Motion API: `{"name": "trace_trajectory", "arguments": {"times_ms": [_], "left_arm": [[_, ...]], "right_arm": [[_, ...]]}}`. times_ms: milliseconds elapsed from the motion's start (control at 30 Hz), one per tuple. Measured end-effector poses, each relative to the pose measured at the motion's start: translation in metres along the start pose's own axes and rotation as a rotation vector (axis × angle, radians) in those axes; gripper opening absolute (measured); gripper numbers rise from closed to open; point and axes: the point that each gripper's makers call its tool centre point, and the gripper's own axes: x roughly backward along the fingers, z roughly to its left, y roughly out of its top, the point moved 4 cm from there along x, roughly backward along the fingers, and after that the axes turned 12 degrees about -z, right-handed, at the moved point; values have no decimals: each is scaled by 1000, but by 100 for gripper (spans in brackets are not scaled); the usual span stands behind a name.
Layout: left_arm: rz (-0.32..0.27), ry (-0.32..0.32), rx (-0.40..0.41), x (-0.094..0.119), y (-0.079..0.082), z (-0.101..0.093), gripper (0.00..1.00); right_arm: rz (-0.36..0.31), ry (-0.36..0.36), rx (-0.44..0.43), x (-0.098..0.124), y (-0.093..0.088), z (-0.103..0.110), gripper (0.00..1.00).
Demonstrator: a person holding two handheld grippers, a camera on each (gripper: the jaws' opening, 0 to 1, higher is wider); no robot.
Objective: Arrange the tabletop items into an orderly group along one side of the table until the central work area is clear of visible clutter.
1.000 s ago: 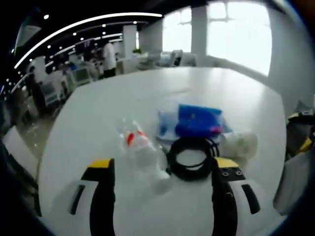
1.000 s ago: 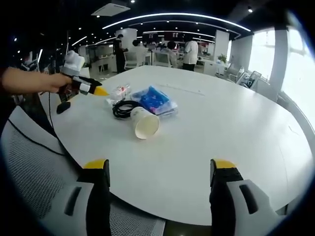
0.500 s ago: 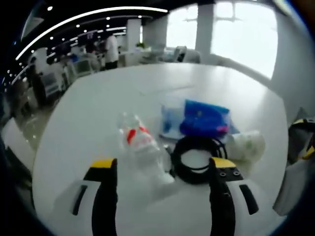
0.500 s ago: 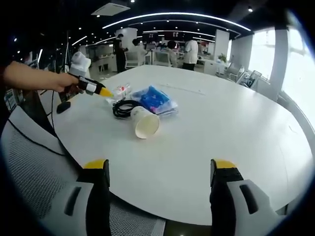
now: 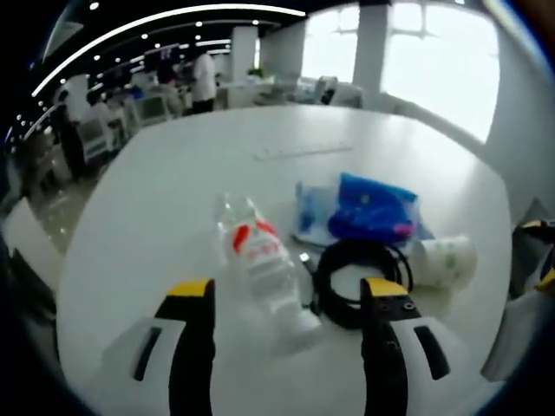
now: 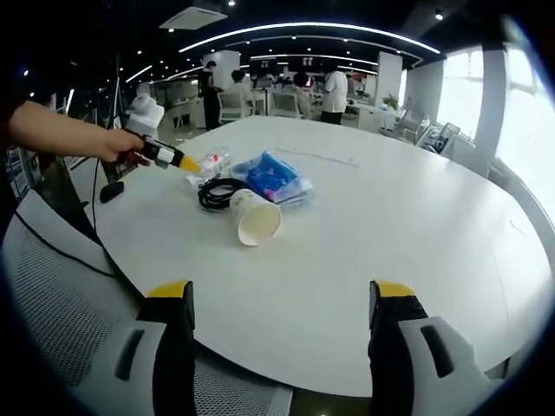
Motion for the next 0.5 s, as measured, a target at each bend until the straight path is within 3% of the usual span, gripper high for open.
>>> {"name": "trace_trajectory", "arguments": {"times_ms": [500], "left_arm": [[22, 22, -19, -19, 3, 5, 57]], "right_arm": [[43, 30, 36, 0, -4, 5, 80]]}}
